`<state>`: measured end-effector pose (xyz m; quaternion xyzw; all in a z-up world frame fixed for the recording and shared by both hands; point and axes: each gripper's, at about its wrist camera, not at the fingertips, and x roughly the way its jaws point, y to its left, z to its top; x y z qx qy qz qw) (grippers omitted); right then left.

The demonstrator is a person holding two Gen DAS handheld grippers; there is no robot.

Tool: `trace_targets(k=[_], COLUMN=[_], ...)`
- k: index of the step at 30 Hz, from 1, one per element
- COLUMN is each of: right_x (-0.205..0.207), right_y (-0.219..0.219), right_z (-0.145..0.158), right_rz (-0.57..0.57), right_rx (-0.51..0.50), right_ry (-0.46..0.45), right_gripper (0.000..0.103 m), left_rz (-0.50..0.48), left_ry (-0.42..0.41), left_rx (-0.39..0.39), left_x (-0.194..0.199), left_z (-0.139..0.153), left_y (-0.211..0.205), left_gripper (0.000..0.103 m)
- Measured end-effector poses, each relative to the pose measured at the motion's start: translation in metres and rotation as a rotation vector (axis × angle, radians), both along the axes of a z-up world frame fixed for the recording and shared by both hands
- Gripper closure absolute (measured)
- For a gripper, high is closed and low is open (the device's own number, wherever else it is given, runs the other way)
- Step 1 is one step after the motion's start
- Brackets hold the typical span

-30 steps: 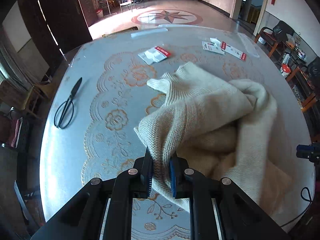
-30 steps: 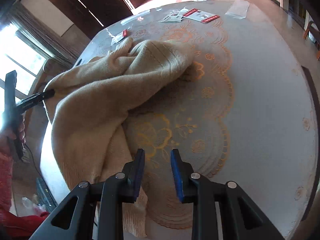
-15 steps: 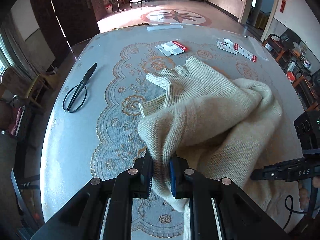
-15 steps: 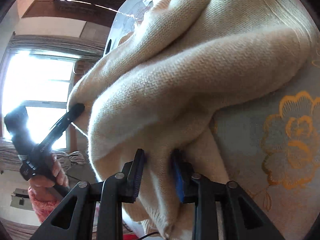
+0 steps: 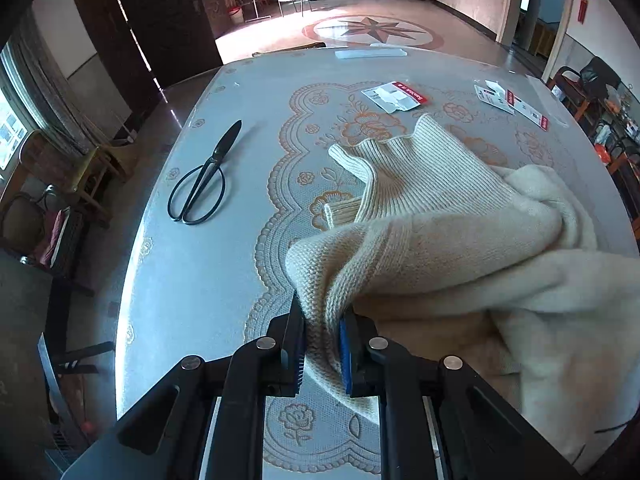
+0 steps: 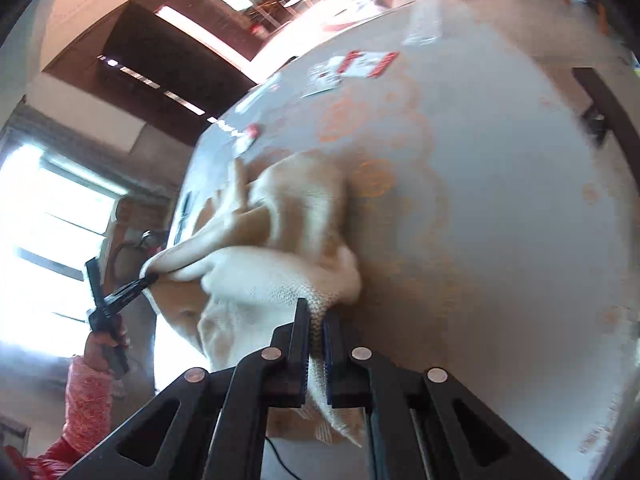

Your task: Fold clothes

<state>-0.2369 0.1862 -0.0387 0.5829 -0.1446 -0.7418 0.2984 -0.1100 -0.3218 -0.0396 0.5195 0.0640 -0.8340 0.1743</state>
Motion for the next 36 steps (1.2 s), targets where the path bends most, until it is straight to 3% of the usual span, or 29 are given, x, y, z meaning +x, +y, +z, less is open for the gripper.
trace_targets(k=[4, 8, 10, 12, 14, 22, 29, 33, 34, 36], right_x=[0.005, 0.026, 0.013, -0.010, -0.043, -0.139, -0.140, -0.129, -0.125, -0.120], right_y=[0.071, 0.061, 0.059, 0.044, 0.020, -0.185, -0.335, -0.370, -0.374, -0.374], right_z=[-0.018, -0.051, -0.047, -0.024, -0.002, -0.011, -0.088, -0.118, -0.122, -0.125], right_rz=[-0.085, 0.092, 0.115, 0.127, 0.143, 0.476, 0.750, 0.866, 0.876, 0.878], right_rx=[0.139, 0.286, 0.327, 0.336, 0.324, 0.309, 0.494, 0.533, 0.562, 0.602], right_ry=[-0.073, -0.152, -0.092, 0.038, 0.146, 0.187, 0.179, 0.131, 0.162, 0.201], right_gripper=[0.100, 0.094, 0.089, 0.083, 0.080, 0.078, 0.078, 0.078, 0.079, 0.091], left_rz=[-0.083, -0.160, -0.158, -0.109, -0.065, -0.010, 0.078, 0.097, 0.100, 0.107], left_ry=[-0.031, -0.076, -0.085, -0.067, -0.052, -0.065, -0.037, -0.038, -0.040, -0.044], left_rx=[0.017, 0.017, 0.029, 0.090, 0.141, 0.089, 0.105, 0.106, 0.105, 0.105], left_x=[-0.010, -0.011, -0.005, 0.002, 0.008, 0.020, 0.032, 0.032, 0.031, 0.030], left_z=[-0.008, -0.025, -0.033, -0.038, -0.042, -0.050, -0.048, -0.048, -0.049, -0.050], left_y=[0.016, 0.039, 0.041, 0.030, 0.021, 0.042, 0.046, 0.046, 0.045, 0.043], left_gripper=[0.087, 0.087, 0.085, 0.083, 0.081, 0.080, 0.080, 0.080, 0.080, 0.080])
